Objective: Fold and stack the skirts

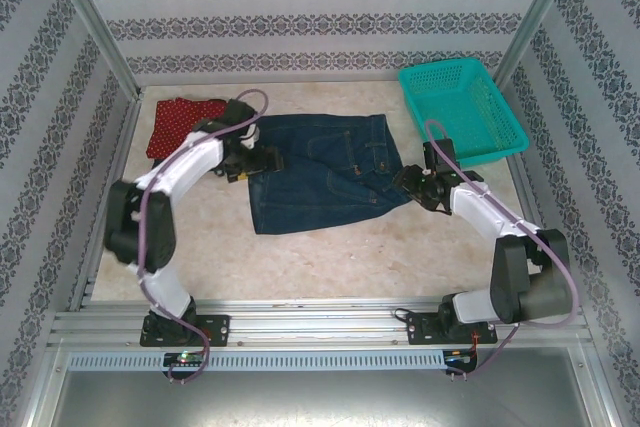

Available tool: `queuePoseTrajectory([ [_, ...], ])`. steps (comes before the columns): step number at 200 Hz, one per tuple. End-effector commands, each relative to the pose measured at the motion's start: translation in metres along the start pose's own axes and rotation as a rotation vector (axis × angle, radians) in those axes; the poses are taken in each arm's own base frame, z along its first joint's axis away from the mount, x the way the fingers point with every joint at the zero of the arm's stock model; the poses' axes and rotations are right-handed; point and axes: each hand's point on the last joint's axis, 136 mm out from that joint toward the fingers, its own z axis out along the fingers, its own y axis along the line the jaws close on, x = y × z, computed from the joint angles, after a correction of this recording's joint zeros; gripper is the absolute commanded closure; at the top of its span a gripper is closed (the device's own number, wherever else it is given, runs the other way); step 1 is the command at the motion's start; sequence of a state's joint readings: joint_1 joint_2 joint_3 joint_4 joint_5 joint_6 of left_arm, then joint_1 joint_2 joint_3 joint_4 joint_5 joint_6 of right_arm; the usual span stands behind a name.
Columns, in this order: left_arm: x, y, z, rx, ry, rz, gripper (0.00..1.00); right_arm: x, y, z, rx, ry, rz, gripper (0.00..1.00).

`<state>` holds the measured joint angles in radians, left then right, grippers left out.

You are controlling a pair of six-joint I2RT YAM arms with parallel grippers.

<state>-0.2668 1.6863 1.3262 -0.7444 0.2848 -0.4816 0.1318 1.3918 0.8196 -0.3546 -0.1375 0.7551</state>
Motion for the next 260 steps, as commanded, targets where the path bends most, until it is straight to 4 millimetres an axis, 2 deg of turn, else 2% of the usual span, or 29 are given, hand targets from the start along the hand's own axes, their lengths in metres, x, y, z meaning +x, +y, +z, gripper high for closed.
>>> queuePoseTrajectory([
  [1, 0.032, 0.006, 0.009, 0.033, 0.035, -0.015, 0.20, -0.010, 0.004, -0.008, 0.010, -0.029, -0.020, 0.42],
  [23, 0.055, 0.019, 0.027, 0.021, 0.086, -0.053, 0.30, -0.013, 0.006, -0.010, 0.016, -0.028, -0.040, 0.42],
  [40, 0.061, 0.015, 0.041, 0.064, 0.104, -0.060, 0.35, -0.014, 0.007, -0.011, 0.016, -0.033, -0.042, 0.42],
  [85, 0.044, 0.012, 0.062, 0.086, 0.051, -0.027, 0.47, -0.010, 0.005, -0.010, 0.016, -0.026, -0.039, 0.42],
  [117, 0.045, 0.014, 0.075, 0.086, 0.073, -0.019, 0.57, -0.010, 0.004, -0.011, 0.012, -0.034, -0.029, 0.42],
  [182, 0.059, 0.020, 0.074, 0.080, 0.093, -0.042, 0.56, -0.009, 0.002, -0.012, 0.014, -0.035, -0.029, 0.42],
  [234, 0.062, 0.014, 0.069, 0.127, 0.082, -0.051, 0.70, -0.009, 0.003, -0.010, 0.013, -0.032, -0.030, 0.42],
  [249, 0.059, 0.011, 0.067, 0.135, 0.070, -0.042, 0.79, -0.008, 0.001, -0.008, 0.018, -0.025, -0.029, 0.42],
  [260, 0.056, 0.011, 0.063, 0.130, 0.055, -0.038, 0.88, -0.007, -0.001, -0.007, 0.020, -0.020, -0.028, 0.42],
])
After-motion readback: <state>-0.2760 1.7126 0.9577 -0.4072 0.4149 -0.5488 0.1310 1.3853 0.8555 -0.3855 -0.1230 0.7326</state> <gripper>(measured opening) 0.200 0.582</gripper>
